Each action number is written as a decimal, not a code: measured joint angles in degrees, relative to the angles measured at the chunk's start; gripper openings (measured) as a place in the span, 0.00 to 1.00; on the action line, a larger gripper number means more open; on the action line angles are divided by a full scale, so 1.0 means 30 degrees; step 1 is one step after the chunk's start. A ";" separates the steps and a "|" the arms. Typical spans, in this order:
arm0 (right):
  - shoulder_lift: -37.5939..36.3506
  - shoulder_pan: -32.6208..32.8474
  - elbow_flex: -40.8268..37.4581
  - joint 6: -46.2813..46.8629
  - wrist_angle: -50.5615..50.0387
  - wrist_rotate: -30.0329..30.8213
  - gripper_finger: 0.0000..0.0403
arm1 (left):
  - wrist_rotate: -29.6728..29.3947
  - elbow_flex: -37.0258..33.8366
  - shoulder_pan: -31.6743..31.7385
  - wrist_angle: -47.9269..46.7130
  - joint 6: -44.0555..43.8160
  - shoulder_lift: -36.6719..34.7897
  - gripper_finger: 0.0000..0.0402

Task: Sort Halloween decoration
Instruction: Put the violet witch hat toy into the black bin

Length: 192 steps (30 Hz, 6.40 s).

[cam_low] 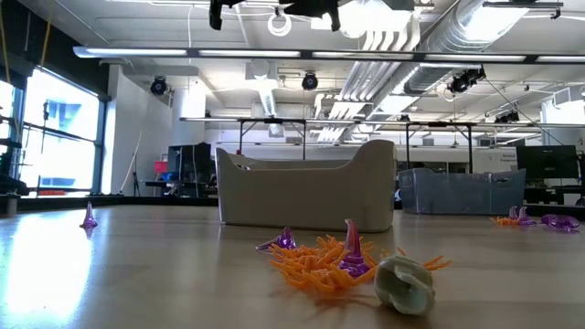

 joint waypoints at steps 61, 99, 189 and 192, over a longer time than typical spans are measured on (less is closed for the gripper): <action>0.0450 0.0401 0.0080 0.2333 0.2251 -0.4002 0.56 | -0.0232 -0.0007 -0.0964 0.0001 -0.0051 -0.0007 0.00; 0.0566 0.0634 0.0073 0.1813 0.2634 -0.5937 0.09 | -0.0426 -0.0015 -0.1628 -0.0007 -0.0220 -0.0015 0.00; 0.0380 -0.8340 -0.9075 -0.1174 -2.4686 -0.2797 0.27 | -0.0787 -0.0007 -0.1275 -0.3752 0.0947 -0.1610 0.00; -0.0069 -0.7183 -1.0180 -0.1103 -2.3881 -0.1620 0.27 | -0.1114 -0.0007 -0.1282 -0.3771 0.0951 -0.1603 0.00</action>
